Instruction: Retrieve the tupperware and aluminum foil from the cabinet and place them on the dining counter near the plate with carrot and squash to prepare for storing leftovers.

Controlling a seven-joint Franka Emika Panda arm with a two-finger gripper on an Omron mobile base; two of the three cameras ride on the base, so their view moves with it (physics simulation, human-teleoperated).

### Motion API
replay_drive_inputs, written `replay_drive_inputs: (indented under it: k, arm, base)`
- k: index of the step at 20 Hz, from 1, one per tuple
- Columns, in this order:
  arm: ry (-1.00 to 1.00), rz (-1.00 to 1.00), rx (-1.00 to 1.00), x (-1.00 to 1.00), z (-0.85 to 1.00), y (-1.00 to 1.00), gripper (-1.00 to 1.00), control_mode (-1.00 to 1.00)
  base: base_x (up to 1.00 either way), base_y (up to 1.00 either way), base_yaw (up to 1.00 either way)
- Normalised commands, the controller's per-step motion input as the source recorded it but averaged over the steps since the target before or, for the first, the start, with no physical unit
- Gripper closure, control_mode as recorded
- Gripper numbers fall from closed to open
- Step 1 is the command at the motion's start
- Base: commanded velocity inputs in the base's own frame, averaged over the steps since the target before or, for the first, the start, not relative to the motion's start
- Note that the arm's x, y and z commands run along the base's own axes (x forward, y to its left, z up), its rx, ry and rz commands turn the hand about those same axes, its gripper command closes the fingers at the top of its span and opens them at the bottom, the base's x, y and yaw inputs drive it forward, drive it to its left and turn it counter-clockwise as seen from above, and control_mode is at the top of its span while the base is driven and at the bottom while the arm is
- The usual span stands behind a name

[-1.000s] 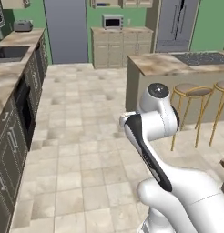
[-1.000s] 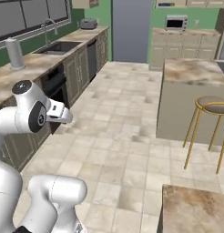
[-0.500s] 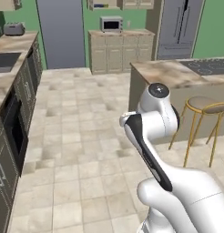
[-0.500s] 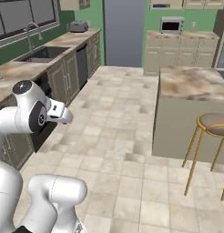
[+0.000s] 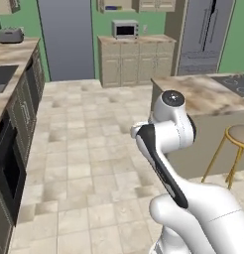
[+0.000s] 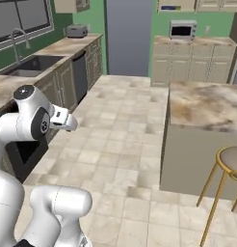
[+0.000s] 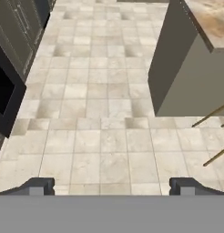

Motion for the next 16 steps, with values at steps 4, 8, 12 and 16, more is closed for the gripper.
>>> replay_drive_inputs:
  k: [4, 8, 12, 16]
  arm:
    - [0.00, 0.00, 0.00, 0.00, 0.00, 0.00, -1.00, 1.00]
    - [0.00, 0.00, 0.00, 0.00, 0.00, 0.00, -1.00, 1.00]
    - [0.00, 0.00, 0.00, 0.00, 0.00, 0.00, -1.00, 1.00]
    - [0.00, 0.00, 0.00, 0.00, 0.00, 0.00, -1.00, 1.00]
  base:
    - [1.00, 0.10, 0.00]
    - [1.00, 0.08, 0.00]
    - [1.00, 0.03, 0.00]
    - [1.00, 0.01, -0.01]
